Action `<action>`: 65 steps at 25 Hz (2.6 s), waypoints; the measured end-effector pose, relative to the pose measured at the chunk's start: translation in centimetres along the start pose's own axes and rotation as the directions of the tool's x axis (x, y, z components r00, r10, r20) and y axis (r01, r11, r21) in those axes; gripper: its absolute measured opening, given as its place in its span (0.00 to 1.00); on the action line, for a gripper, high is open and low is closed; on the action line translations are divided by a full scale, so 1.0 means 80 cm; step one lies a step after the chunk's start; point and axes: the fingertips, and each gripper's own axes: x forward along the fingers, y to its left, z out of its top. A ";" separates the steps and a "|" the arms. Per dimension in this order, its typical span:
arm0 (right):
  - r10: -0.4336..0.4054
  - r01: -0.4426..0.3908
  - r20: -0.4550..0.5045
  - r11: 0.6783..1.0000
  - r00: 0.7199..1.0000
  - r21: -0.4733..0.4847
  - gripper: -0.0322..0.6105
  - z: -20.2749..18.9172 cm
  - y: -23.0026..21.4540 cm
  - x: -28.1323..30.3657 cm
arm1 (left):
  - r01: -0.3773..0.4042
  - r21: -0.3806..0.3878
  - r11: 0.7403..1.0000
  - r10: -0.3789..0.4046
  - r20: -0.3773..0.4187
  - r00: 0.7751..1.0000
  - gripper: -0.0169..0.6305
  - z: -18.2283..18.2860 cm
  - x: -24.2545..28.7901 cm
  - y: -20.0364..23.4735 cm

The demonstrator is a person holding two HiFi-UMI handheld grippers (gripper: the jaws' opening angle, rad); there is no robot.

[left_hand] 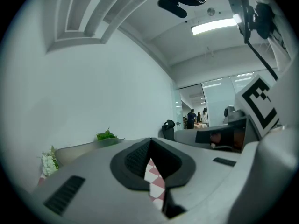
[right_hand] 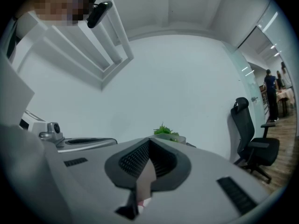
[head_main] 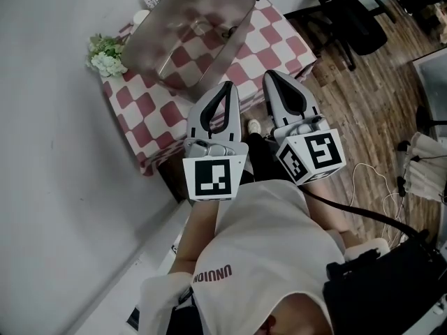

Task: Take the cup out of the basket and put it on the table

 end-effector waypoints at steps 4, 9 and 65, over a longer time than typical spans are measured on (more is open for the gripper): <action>-0.002 0.002 -0.006 1.000 1.000 -0.005 0.08 0.006 -0.020 0.016 | -0.002 -0.022 1.000 0.003 0.022 1.000 0.05 0.010 0.022 0.003; 0.014 -0.014 -0.006 1.000 1.000 -0.007 0.08 0.013 -0.047 0.043 | -0.004 -0.028 1.000 0.005 0.043 0.999 0.05 0.023 0.054 0.006; 0.112 -0.112 0.004 0.994 0.994 0.018 0.08 0.072 -0.174 0.286 | -0.051 0.158 0.986 0.039 0.079 0.996 0.05 0.114 0.292 0.152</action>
